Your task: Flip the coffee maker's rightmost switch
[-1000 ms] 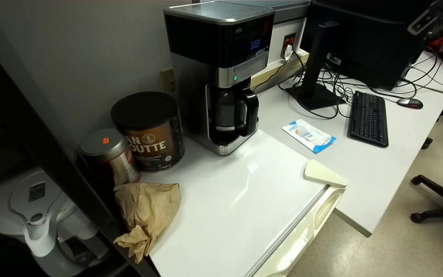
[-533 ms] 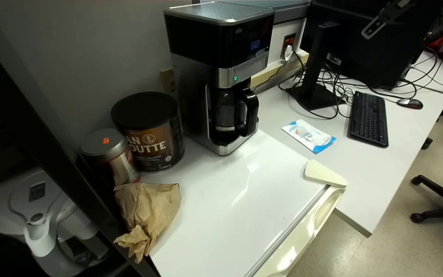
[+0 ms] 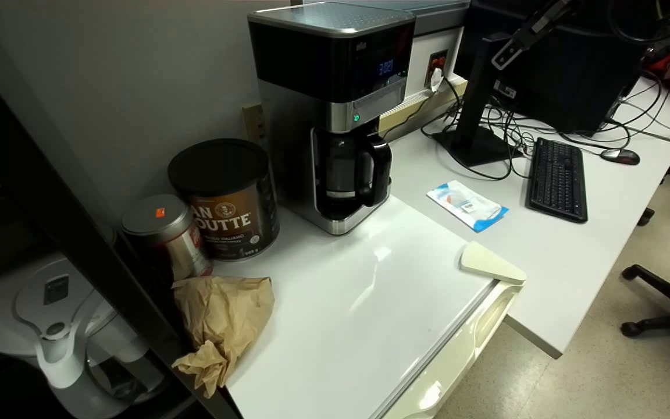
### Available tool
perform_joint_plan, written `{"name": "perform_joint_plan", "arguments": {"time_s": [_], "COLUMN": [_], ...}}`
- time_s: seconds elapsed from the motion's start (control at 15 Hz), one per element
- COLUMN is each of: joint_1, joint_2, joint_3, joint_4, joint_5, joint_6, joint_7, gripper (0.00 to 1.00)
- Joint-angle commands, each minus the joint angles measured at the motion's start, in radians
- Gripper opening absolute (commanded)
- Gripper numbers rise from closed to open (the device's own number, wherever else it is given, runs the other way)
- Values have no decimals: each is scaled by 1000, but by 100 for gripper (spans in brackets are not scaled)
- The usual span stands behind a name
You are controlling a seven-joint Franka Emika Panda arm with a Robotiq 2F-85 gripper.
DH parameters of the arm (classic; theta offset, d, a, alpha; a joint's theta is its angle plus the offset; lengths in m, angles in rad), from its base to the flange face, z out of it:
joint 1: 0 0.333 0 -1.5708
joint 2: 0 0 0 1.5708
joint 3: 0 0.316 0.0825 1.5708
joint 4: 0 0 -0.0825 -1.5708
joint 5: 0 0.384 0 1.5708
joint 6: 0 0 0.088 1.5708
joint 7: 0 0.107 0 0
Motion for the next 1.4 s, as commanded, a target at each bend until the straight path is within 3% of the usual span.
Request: {"name": "perform_joint_plan", "arguments": {"time_s": [0.0, 0.4, 1.33], "joint_1": [-26, -67, -53], "joint_2": [96, 209, 375], "joint_3": [32, 87, 120], "joint_4": [101, 220, 439], "joint_5": [22, -13, -42], "joint_6": [34, 37, 5], "joint_7": [-36, -14, -4], "gripper": [0, 0, 0]}}
